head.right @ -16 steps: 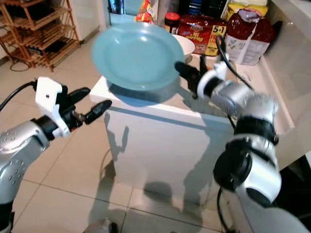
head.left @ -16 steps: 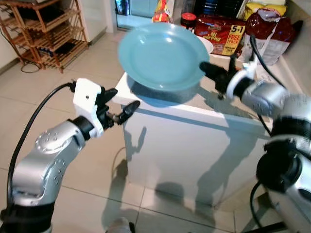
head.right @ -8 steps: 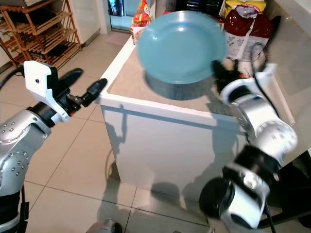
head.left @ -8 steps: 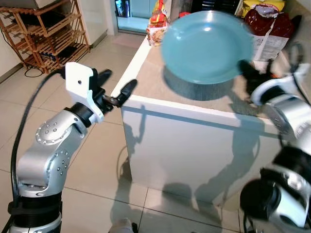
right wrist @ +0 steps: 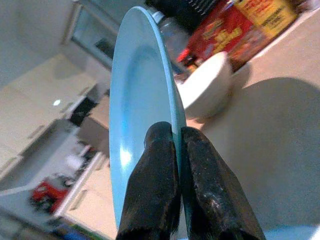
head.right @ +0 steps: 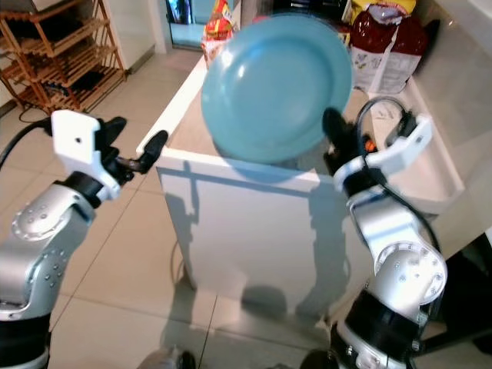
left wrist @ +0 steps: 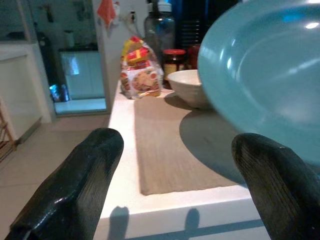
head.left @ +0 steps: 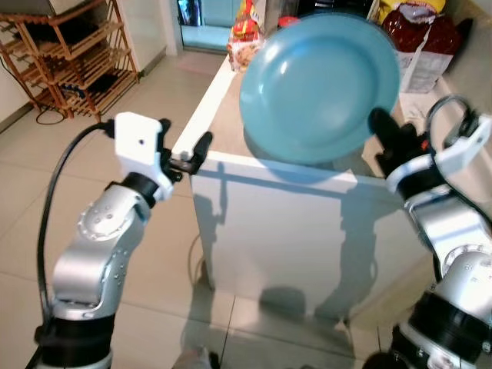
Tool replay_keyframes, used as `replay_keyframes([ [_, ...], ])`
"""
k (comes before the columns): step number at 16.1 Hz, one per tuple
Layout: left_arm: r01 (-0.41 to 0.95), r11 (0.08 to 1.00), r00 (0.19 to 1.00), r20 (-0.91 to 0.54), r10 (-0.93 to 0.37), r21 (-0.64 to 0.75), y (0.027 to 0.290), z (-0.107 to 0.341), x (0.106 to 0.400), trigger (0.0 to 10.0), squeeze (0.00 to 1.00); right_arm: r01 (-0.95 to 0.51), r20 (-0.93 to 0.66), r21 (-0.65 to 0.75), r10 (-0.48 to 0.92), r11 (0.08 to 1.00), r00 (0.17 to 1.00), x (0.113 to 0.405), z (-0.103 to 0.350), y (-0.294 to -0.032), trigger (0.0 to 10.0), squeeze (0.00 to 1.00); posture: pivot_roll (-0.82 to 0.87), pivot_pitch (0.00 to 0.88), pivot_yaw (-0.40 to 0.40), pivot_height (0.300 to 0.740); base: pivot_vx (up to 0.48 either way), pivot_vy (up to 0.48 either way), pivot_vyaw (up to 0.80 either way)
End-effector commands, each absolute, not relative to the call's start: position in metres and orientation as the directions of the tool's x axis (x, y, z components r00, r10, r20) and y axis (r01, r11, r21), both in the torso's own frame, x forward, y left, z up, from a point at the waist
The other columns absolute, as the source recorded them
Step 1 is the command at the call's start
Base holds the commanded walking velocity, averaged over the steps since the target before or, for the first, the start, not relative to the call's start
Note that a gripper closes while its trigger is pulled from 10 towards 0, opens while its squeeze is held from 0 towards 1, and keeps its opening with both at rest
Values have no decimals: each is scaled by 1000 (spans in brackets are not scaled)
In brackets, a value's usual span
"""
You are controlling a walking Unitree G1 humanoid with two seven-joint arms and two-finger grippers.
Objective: Setting the table
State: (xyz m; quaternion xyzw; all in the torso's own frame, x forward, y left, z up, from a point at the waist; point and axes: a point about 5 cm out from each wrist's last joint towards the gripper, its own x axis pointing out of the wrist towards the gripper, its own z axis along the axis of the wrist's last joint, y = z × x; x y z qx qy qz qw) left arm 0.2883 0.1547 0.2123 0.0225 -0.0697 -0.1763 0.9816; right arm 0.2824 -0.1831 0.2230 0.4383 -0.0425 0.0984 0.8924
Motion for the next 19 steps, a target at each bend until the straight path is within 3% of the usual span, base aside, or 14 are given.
replay_keyframes([
  [1, 340, 937, 929, 124, -349, 84, 153, 211, 291, 10000, 0, -229, 215, 719, 104, 656, 971, 276, 231, -186, 10000, 0, 73, 33, 12, 740, -322, 0, 0],
  [7, 341, 935, 932, 97, -350, 98, 150, 201, 295, 10000, 0, -265, 253, 626, 130, 734, 959, 270, 234, -177, 10000, 0, 65, 65, 22, 740, -344, 0, 0],
  [11, 244, 965, 960, 116, -254, 96, 164, 202, 293, 10000, 0, -280, 299, 657, 100, 700, 949, 273, 237, -178, 10000, 0, 88, 84, 6, 740, 0, 0, 0],
  [13, 186, 977, 973, 117, -198, 108, 171, 202, 297, 10000, 0, -237, 253, 596, 101, 767, 962, 274, 225, -172, 10000, 0, 100, 96, -1, 740, 0, -394, 0],
  [19, 220, 968, 967, 105, -234, 123, 158, 195, 302, 10000, 0, -153, 202, 418, 72, 896, 977, 280, 215, -177, 10000, 0, 78, 87, 18, 740, 0, -480, 0],
])
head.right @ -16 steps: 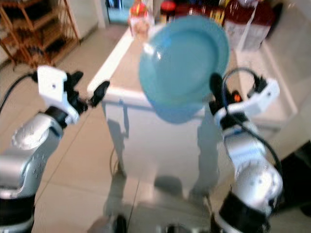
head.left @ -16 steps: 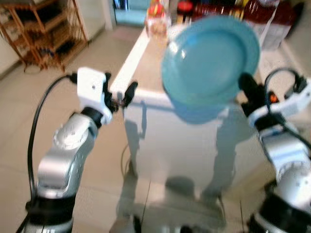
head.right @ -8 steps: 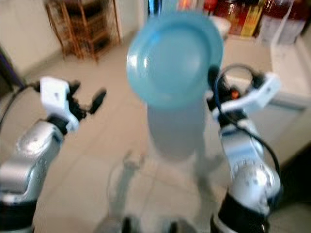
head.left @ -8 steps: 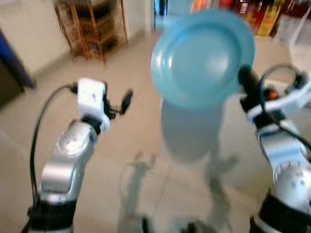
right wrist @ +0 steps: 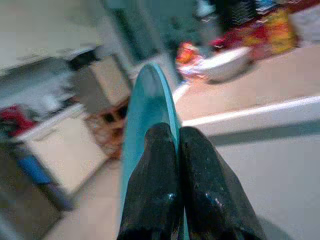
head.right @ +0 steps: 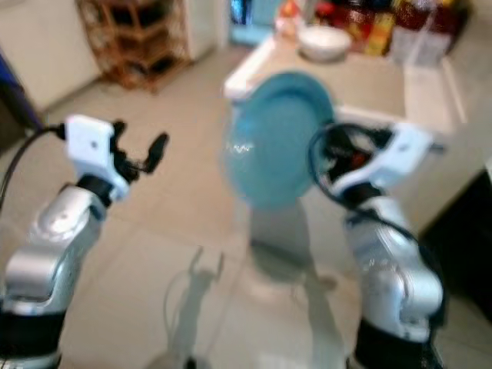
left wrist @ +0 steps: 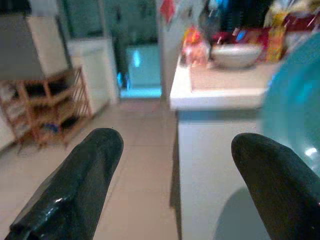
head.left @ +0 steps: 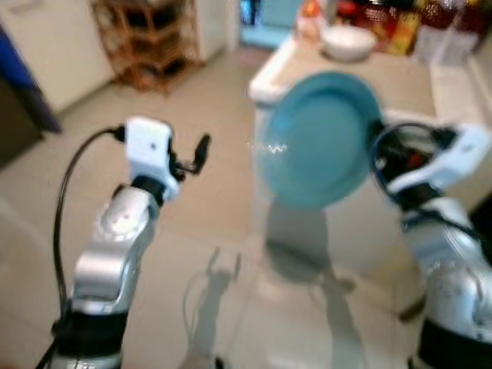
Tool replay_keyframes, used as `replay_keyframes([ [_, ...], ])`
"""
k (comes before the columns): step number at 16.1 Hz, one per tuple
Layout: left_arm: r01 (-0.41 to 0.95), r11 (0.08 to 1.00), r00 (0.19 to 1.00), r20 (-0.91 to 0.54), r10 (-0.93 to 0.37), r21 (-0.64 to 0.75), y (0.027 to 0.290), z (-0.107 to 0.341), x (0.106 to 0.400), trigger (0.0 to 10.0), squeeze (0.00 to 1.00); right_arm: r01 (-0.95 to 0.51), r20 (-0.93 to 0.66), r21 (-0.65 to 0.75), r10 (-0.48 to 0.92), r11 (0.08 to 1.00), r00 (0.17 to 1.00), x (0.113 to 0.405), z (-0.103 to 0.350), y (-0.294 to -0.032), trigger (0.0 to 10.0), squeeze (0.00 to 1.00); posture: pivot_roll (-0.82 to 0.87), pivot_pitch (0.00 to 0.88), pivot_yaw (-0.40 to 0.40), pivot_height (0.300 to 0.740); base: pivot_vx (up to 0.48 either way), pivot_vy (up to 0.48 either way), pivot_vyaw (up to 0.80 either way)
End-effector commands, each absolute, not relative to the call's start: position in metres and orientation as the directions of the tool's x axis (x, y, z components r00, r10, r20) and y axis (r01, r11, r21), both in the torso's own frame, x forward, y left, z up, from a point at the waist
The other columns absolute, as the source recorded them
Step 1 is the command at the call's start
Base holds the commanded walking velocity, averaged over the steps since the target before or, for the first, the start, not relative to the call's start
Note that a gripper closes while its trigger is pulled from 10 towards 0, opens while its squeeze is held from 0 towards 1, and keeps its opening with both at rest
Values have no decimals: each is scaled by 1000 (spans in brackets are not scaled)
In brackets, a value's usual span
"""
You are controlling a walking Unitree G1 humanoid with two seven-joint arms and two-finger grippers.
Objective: Setting the table
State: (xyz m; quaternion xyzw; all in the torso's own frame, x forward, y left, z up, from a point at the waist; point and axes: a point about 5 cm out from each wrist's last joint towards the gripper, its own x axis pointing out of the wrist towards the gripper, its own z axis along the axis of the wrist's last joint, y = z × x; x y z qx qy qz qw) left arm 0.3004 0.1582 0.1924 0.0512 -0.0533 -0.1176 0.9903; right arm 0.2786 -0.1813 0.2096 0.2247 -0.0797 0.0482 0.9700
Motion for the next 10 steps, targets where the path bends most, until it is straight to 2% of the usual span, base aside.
replay_keyframes([
  [1, 218, 968, 966, 113, -232, 125, 157, 197, 303, 10000, 0, -153, 207, 419, 69, 895, 976, 281, 215, -177, 10000, 0, 79, 83, 15, 740, 0, -480, 0],
  [4, 209, 972, 967, 126, -222, 112, 158, 199, 305, 10000, 0, -147, 212, 419, 62, 896, 975, 284, 214, -176, 10000, 0, 75, 80, 14, 740, 0, -480, 0],
  [10, 207, 970, 966, 133, -223, 125, 155, 199, 310, 10000, 0, -80, 198, 371, 5, 925, 980, 292, 213, -184, 10000, 0, 54, 76, 29, 740, 0, -480, 800],
])
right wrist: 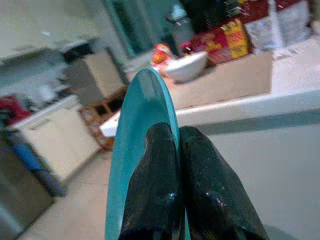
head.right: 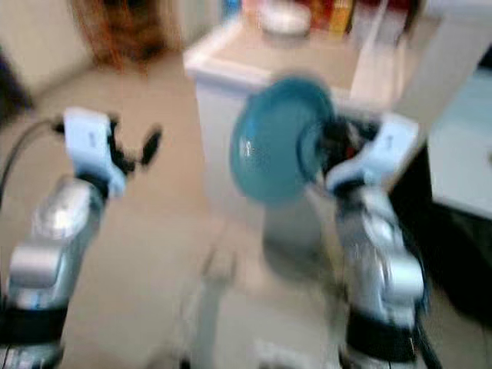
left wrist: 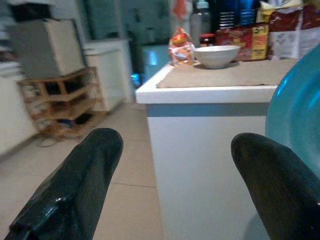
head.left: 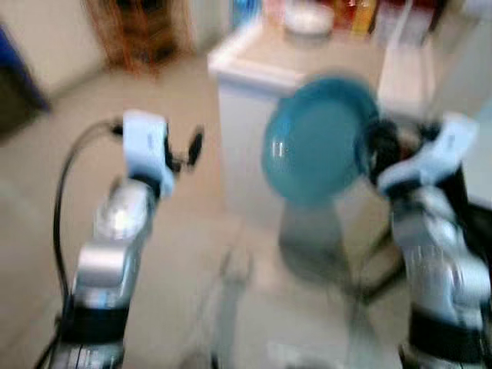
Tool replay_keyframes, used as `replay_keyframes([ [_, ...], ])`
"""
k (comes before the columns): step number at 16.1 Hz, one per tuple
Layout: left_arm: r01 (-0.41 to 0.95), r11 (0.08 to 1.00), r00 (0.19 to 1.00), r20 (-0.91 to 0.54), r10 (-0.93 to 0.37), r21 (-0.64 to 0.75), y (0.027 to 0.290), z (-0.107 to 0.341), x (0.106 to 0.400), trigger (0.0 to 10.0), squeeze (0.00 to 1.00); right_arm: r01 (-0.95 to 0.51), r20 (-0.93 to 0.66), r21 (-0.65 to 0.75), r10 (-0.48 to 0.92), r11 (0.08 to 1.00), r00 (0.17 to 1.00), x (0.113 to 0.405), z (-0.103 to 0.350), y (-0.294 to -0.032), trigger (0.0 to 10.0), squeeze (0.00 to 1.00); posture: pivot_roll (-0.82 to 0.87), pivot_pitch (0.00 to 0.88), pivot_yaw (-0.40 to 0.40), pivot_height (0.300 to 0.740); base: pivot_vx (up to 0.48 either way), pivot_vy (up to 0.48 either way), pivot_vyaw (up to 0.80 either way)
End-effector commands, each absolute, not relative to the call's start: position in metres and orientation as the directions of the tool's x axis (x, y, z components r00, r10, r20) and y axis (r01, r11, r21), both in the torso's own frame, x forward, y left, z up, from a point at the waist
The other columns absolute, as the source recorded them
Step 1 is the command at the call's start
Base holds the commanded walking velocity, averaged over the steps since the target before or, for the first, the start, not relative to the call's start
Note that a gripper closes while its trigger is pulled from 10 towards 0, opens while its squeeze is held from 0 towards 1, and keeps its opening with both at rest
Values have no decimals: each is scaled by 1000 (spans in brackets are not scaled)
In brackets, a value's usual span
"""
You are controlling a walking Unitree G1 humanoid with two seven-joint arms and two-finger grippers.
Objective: Setting the table
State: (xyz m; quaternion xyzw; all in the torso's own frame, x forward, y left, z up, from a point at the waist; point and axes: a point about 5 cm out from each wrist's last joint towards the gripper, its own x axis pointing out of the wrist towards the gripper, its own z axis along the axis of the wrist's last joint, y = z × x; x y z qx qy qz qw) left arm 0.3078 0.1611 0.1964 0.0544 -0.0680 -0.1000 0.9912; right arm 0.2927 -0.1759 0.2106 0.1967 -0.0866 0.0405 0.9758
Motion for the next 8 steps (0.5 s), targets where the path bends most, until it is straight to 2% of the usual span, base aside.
replay_keyframes([
  [1, 209, 970, 965, 132, -225, 125, 155, 198, 310, 10000, 0, -82, 195, 333, 17, 939, 981, 291, 213, -182, 10000, 0, 42, 76, 34, 740, 0, -480, 800],
  [4, 216, 972, 964, 138, -227, 87, 150, 197, 311, 10000, 0, -105, 168, 302, 55, 948, 984, 282, 206, -173, 10000, 0, 25, 86, 35, 740, 0, -480, 0],
  [6, 218, 972, 964, 135, -228, 87, 148, 194, 309, 10000, 0, -96, 135, 354, 50, 930, 990, 280, 198, -174, 10000, 0, 27, 81, 30, 740, 0, -480, 0],
  [8, 214, 973, 966, 127, -223, 82, 152, 193, 309, 10000, 0, -59, 87, 464, 21, 884, 996, 279, 194, -178, 10000, 0, 20, 83, 33, 740, 0, -480, 0],
])
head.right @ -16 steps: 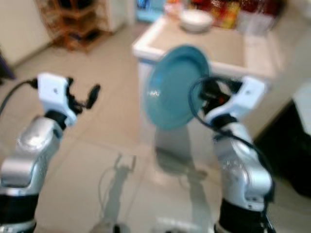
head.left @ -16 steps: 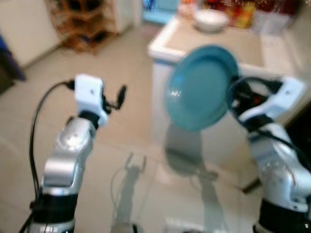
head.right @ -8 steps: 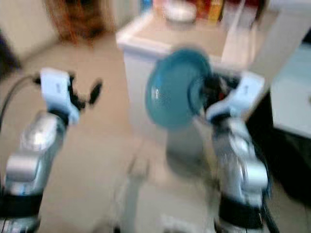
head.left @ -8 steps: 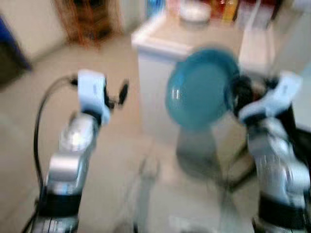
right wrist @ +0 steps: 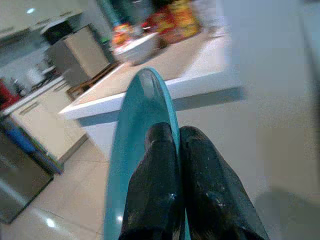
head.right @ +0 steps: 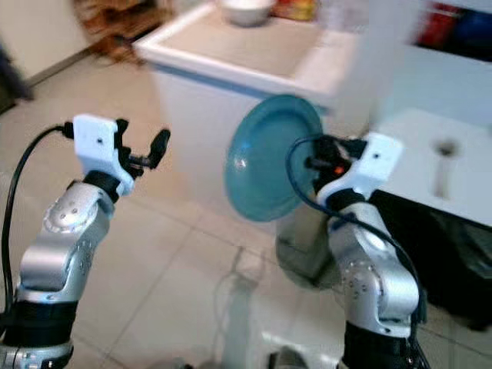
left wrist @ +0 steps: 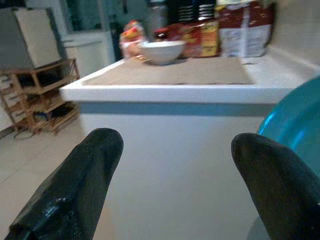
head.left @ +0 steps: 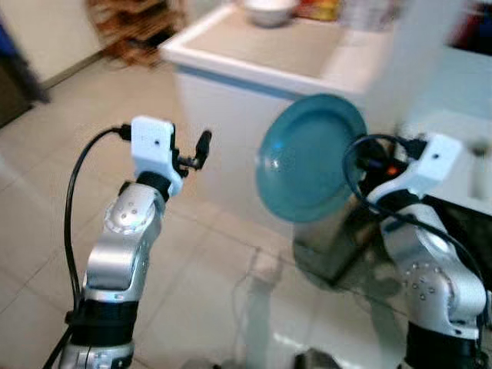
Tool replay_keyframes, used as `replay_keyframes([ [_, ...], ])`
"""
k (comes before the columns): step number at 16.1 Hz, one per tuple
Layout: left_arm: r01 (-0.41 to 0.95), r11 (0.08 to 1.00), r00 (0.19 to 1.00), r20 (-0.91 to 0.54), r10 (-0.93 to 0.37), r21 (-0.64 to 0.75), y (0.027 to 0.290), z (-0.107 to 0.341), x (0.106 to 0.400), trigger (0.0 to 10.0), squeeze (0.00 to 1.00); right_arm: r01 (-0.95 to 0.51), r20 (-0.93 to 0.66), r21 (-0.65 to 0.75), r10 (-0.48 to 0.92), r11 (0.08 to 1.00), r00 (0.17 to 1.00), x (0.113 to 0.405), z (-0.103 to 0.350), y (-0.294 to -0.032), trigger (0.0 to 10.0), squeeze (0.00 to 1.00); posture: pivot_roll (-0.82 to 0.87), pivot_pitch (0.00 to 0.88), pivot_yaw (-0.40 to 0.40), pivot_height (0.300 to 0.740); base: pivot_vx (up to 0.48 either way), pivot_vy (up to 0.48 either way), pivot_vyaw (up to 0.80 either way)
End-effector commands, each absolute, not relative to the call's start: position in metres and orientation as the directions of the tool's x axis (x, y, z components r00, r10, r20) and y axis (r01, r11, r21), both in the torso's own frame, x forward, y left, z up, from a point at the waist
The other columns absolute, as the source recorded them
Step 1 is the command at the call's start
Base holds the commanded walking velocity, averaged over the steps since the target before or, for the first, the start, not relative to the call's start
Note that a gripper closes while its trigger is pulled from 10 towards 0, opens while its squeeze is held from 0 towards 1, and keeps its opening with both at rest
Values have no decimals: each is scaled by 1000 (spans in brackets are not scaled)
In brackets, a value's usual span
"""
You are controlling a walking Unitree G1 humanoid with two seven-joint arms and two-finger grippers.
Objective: Setting the table
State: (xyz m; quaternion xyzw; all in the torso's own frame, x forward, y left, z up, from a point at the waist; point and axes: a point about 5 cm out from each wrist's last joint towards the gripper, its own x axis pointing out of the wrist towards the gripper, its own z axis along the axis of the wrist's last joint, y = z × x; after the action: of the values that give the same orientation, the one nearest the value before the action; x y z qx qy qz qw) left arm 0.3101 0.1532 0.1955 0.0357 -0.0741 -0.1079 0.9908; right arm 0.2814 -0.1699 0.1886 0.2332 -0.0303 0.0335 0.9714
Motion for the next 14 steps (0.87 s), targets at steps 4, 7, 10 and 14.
replay_keyframes([
  [4, 208, 974, 966, 134, -219, 92, 154, 194, 312, 10000, 0, -96, 163, 631, -11, 770, 986, 277, 204, -182, 10000, 0, 23, 74, 25, 740, 0, -480, 0],
  [7, 206, 974, 966, 141, -217, 94, 156, 196, 308, 10000, 0, -70, 176, 709, -80, 702, 981, 282, 211, -195, 10000, 0, 33, 91, 21, 740, 0, -480, 0],
  [10, 223, 969, 964, 123, -235, 107, 156, 191, 306, 10000, 0, -44, 174, 740, -128, 671, 976, 281, 213, -208, 10000, 0, 29, 78, 43, 740, 0, -480, 0],
  [14, 250, 961, 955, 132, -264, 119, 152, 197, 314, 10000, 0, -13, 156, 752, -160, 659, 975, 279, 210, -212, 10000, 0, 25, 74, 67, 740, 0, -480, 0],
])
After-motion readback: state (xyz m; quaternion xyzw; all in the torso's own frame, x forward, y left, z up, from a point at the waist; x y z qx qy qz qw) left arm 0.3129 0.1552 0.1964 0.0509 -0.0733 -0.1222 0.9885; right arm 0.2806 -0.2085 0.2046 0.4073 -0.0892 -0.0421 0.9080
